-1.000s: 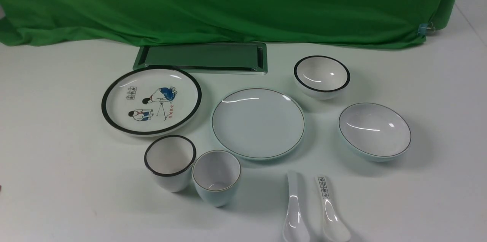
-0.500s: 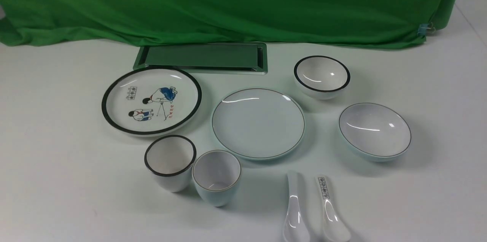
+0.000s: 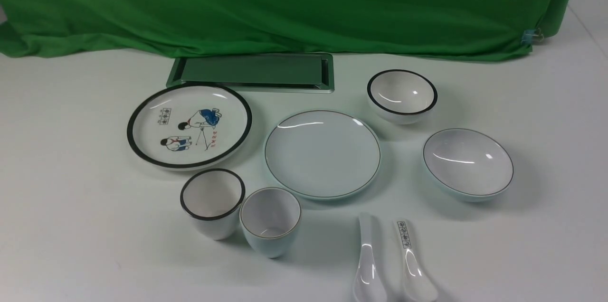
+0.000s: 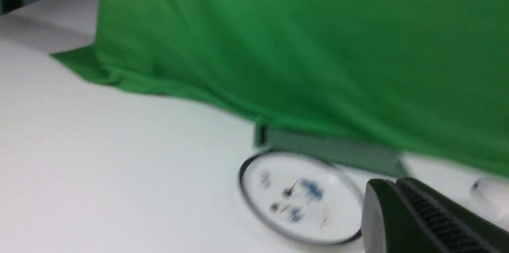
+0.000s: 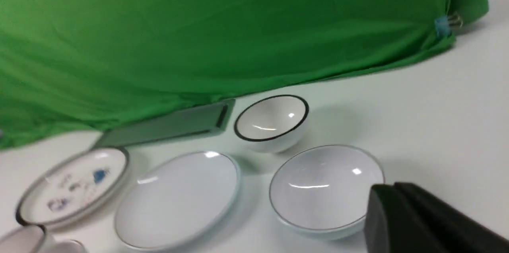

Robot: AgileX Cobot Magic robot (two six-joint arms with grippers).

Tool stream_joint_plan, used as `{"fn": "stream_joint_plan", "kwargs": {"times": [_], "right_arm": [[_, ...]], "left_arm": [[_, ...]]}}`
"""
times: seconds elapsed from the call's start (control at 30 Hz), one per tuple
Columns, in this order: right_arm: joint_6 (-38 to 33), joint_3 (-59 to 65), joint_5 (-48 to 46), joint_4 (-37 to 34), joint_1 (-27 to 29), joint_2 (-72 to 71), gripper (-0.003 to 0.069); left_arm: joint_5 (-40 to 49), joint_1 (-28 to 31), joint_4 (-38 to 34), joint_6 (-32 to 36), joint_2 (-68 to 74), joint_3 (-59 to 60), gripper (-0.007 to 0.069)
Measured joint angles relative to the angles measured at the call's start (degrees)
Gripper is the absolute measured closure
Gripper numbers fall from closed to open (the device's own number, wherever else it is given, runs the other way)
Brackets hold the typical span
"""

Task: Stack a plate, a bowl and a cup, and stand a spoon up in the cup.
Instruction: Use the right arm to grab a blue rice bowl

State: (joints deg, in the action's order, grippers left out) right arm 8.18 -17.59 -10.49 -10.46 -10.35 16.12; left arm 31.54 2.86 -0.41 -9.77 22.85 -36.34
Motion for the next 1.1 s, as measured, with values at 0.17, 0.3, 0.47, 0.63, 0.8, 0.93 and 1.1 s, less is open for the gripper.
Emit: {"fn": "stream_joint_plan", "kwargs": {"times": [0.17,0.3,0.47,0.63,0.8,0.93,1.1], "right_arm": [[-19.15,-18.04,-14.50,0.00,-0.04,19.81,0.0645],[-23.71,-26.14,-24.43,0.00,-0.04,30.48,0.0645],[-27.30,-35.33,-35.16,0.00,-0.11,47.14,0.0641],[-26.65,-41.78,-35.68,0.05,-0.11,59.42,0.0599],[-22.27,-48.93,-33.55,2.52,-0.05,70.45,0.0406],[-19.55,-53.31,-31.82,3.97,1.05,77.06,0.0246],[-17.52,-56.88,-29.00,4.23,2.80,84.14,0.0200]], "left_arm": [[16.32,-3.14,-1.34,13.82,18.62,-12.89,0.0652],[19.11,-9.16,-2.03,16.85,25.47,-16.57,0.0652],[23.35,-21.33,-2.40,21.17,36.57,-21.12,0.0652],[24.20,-27.78,-2.63,21.92,47.34,-26.79,0.0652],[24.20,-29.92,-2.91,22.03,54.07,-31.49,0.0652],[23.75,-30.21,-3.02,22.49,55.58,-31.89,0.0652],[21.40,-30.25,-3.10,24.15,56.09,-31.89,0.0652]]}}
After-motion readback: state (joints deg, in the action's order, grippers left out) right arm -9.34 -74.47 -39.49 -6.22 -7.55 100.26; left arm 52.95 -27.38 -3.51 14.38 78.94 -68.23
